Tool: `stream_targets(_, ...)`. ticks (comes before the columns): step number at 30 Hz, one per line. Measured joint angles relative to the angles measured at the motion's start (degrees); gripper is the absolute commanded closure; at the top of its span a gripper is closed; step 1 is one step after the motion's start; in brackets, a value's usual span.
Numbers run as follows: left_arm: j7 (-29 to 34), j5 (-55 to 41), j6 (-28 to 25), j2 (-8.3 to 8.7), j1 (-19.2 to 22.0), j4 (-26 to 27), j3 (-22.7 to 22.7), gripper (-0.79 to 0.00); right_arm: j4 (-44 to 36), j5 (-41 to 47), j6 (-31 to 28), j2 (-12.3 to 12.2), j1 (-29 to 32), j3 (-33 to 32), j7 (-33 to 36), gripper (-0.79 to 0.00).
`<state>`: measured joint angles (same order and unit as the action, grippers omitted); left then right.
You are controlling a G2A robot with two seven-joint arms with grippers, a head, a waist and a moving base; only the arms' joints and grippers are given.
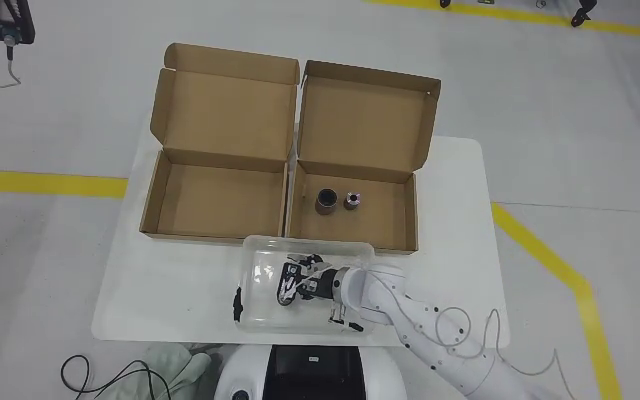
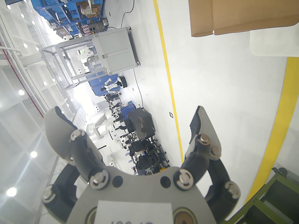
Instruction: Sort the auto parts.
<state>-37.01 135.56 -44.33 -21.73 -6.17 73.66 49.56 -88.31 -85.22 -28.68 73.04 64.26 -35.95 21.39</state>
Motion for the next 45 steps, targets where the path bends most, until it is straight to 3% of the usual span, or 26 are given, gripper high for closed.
stream_targets(21,0.0,0.0,0.0,0.00,0.0,0.0,0.0,-0.785,2.5,-1.8,0.4,1.3,-0.4,1.0,-0.8,-0.314)
stream_targets(41,0.0,0.0,0.0,0.00,0.0,0.0,0.0,-0.785,4.7,-2.1,0.0,2.3,-0.8,1.3,-1.7,-0.376)
stream_targets(43,0.0,0.0,0.0,0.00,0.0,0.0,0.0,-0.785,5.0,-2.1,-0.1,2.5,-0.9,1.4,-1.8,-0.354)
stream_targets(45,0.0,0.0,0.0,0.00,0.0,0.0,0.0,-0.785,5.2,-2.1,-0.1,2.6,-1.0,1.5,-1.8,-0.246)
